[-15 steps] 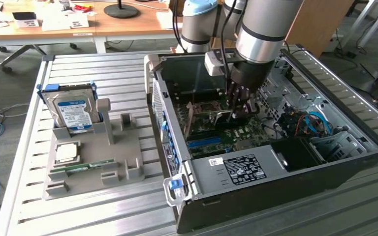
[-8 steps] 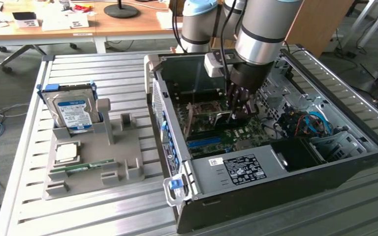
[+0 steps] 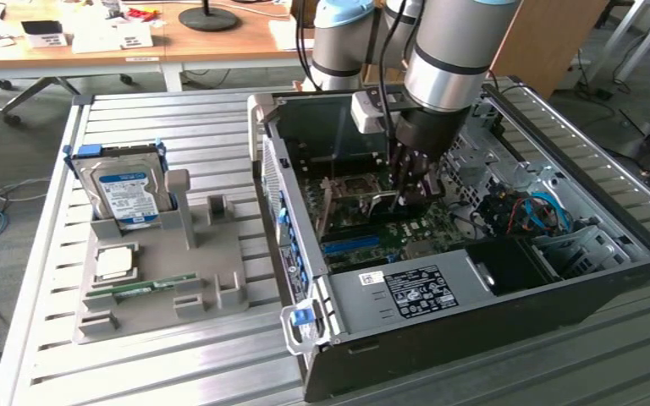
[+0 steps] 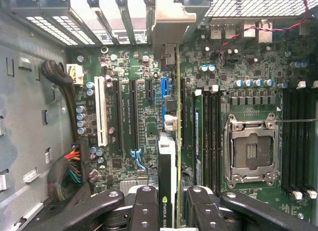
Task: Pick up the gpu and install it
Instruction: 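Insert the gpu into the slot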
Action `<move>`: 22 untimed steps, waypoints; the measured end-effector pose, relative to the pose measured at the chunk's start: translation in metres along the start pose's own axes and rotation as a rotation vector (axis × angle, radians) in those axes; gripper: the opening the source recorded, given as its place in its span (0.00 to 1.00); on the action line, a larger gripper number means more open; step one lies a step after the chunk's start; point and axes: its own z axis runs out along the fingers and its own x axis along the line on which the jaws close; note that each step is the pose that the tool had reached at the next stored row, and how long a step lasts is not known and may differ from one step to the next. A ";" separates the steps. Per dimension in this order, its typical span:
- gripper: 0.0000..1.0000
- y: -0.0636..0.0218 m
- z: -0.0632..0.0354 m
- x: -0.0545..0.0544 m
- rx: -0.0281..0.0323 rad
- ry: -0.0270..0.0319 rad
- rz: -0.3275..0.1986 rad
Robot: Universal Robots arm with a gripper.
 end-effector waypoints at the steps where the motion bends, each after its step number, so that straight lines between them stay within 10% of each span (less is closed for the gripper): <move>1: 0.27 0.0001 0.0000 0.000 0.0001 0.0000 0.000; 22: 0.27 0.0025 0.0053 0.000 0.0001 -0.0002 0.000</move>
